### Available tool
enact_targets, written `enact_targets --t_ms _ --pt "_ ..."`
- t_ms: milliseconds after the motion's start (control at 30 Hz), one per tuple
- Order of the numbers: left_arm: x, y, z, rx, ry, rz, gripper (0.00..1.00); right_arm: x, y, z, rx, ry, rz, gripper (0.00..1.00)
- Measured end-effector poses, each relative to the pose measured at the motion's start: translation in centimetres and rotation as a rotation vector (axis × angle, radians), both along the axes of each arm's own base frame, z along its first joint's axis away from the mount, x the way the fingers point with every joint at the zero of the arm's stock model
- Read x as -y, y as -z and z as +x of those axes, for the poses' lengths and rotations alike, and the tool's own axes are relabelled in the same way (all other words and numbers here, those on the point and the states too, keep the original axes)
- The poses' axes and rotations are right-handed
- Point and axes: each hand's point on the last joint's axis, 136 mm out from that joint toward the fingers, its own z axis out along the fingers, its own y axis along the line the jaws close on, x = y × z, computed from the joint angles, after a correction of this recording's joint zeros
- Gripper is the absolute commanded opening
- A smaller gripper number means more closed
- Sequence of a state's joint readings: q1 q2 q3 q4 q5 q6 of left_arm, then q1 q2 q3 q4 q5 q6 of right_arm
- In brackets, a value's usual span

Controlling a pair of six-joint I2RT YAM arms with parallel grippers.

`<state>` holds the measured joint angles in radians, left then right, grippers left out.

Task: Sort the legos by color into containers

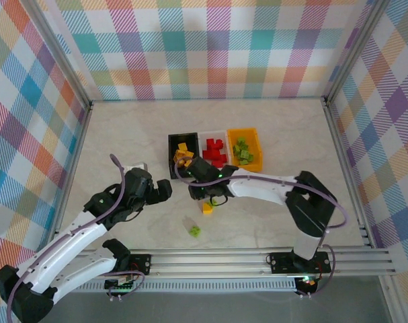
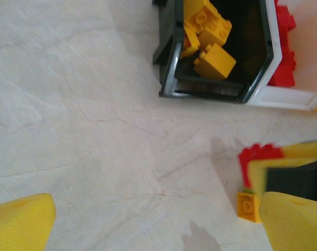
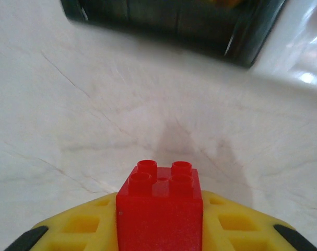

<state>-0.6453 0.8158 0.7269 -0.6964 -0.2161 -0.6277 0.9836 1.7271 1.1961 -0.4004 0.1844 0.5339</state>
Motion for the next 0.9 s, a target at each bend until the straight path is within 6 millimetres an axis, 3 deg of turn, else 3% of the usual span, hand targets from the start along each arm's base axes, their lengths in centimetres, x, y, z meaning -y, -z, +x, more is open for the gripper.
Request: enact_targets --t_ms 100,200,300,400,433,500,567,633,767,900 --pt "1.2 1.0 0.0 -0.041 0.047 -0.018 0.95 1.2 -4.1 2.6 0.069 0.066 0.069 0.31" --pt "2.8 2.4 -0.5 -0.083 0.104 -0.060 0.93 2.9 -6.6 6.5 0.115 0.158 0.114 0.31" --pt "4.2 4.3 -1.7 -0.145 0.172 -0.050 0.93 4.4 -6.9 10.1 0.123 0.232 0.117 0.32" --pt "5.9 5.4 -3.2 -0.183 0.257 -0.017 0.93 5.3 -5.8 13.4 0.116 0.284 0.095 0.34" --pt "6.3 5.7 -3.7 -0.193 0.279 -0.005 0.93 5.3 -5.3 14.1 0.108 0.291 0.087 0.37" --pt "7.1 6.5 -4.5 -0.219 0.324 0.021 0.92 5.2 -4.1 15.4 0.087 0.301 0.071 0.53" --pt "7.6 7.3 -5.2 -0.244 0.354 0.046 0.92 5.0 -3.4 16.0 0.071 0.303 0.062 0.69" --pt "8.1 8.1 -6.0 -0.270 0.388 0.077 0.92 4.8 -3.3 16.2 0.063 0.289 0.058 0.79" --pt "9.3 9.3 -7.5 -0.313 0.467 0.138 0.92 4.7 -4.5 15.6 0.066 0.268 0.084 0.85" --pt "10.9 10.1 -9.1 -0.335 0.563 0.188 0.89 5.9 -6.4 13.4 0.075 0.258 0.122 0.86"
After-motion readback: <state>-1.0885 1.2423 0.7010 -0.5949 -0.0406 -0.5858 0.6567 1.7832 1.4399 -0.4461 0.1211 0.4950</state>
